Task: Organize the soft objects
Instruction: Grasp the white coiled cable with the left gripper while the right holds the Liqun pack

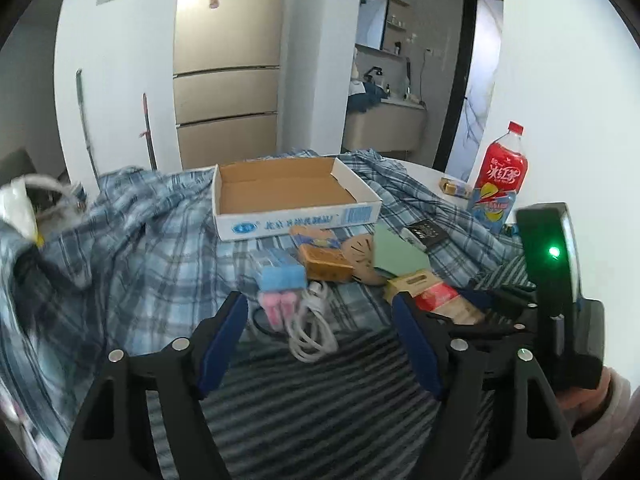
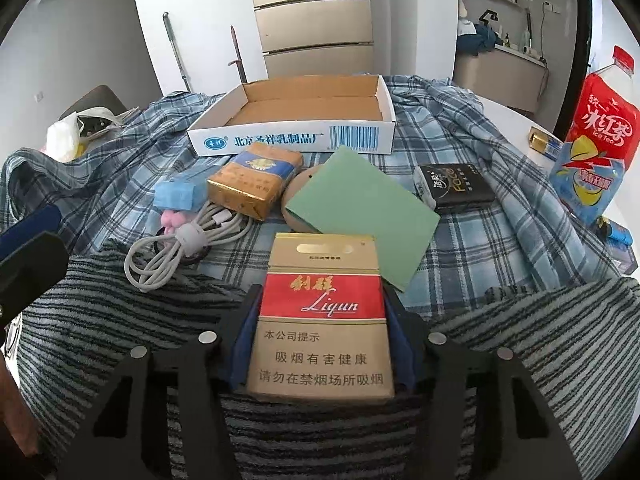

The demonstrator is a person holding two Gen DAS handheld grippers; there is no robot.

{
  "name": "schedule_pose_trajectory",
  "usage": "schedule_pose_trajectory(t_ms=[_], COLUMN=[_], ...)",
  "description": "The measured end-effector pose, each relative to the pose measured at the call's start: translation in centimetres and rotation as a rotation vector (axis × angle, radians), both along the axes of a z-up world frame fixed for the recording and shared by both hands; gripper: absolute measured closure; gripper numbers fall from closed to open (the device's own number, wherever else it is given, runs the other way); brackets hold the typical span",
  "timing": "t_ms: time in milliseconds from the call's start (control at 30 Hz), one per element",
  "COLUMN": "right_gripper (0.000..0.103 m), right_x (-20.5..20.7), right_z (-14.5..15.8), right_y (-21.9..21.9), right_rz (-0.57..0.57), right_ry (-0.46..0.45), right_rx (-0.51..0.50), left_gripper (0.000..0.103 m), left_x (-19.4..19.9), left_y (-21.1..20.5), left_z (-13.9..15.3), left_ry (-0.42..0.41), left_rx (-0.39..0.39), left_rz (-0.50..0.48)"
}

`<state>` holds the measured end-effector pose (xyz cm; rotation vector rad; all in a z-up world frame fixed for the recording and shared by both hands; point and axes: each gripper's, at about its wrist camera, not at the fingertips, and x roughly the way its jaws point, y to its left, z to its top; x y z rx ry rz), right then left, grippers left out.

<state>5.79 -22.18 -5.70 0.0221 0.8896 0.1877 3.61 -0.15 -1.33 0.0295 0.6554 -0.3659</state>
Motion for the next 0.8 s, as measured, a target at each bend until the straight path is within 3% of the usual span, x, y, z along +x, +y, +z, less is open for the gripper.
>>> schedule_pose_trajectory(t_ms=[100,167,200,367,667,800], right_gripper=[0.048,0.048,0.048,0.048,0.048,0.048], right_x=[-0.3,-0.7,-0.9,-1.2,-0.4,-0.5], right_z=[0.4,0.7,0.9,1.3,-0.1,-0.1], right_y=[0.0,-0.2,-0.3,-0.8,-1.4,-1.2], right_rz=[-0.002,-0.007,-0.011,-0.004,0.009,0.011], right_ry=[-0.035,-0.064,-0.081,-0.113,-0.037,-0.044], right_rx=[-0.006,0.0,0.005,0.042,0.098,0.085], left_gripper=[0.04,0.059,0.061,0.065,0.065,0.071], left_x=[1.7,2.9,3.3,5.1,8.4,8.9], left_y=[0.0,-0.6,-0.9,-2.4,-4.2,-4.2], left_z=[0.2,-0.2,-0.4,-2.1,-5.0,-5.9], left_ry=[0.063,0.12,0.139,0.22,0.299,0.337], left_rx=[-0.008,0.026,0.04,0.083,0.2,0.201], left_rz=[-0.064,-0.103,-0.111,-0.146,-0.116,-0.122])
